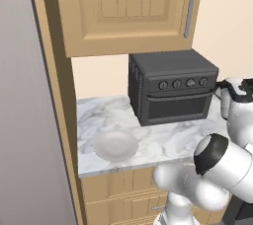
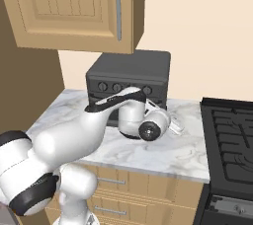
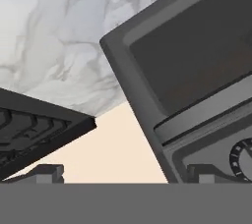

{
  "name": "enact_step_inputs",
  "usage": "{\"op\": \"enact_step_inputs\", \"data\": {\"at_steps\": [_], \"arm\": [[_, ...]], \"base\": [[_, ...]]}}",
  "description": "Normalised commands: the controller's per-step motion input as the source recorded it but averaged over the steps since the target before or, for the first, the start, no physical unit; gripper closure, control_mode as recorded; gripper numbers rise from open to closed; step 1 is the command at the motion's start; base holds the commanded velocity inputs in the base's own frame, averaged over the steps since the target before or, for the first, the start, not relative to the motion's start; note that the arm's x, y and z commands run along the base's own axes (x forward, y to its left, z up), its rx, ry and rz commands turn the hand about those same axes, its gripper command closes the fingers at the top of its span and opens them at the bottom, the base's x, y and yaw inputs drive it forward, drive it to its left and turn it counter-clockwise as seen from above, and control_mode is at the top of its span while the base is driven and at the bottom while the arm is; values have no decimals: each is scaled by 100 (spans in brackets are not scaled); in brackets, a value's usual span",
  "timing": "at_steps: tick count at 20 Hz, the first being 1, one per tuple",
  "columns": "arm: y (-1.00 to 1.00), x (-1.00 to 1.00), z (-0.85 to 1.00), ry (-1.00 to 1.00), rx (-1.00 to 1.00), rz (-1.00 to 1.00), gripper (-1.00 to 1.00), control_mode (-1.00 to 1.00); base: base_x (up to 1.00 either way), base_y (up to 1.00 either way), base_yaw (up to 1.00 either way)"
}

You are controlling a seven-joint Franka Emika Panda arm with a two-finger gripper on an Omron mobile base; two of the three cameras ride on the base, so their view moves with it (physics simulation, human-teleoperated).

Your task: Pull the toaster oven rack outwards. Pick up the baguette from the plate and place it on the toaster oven rack. Close the toaster oven door fully and set the temperature to the lowest setting.

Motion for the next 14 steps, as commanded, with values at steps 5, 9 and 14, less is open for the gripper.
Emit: {"op": "enact_step_inputs", "data": {"at_steps": [5,9,14], "arm": [[-48,-67,100,19,0,0,-100,-100],[-22,-48,98,19,0,0,-100,-100],[14,-17,59,16,0,0,-100,-100]], "base": [[0,0,0],[0,0,0],[0,0,0]]}}
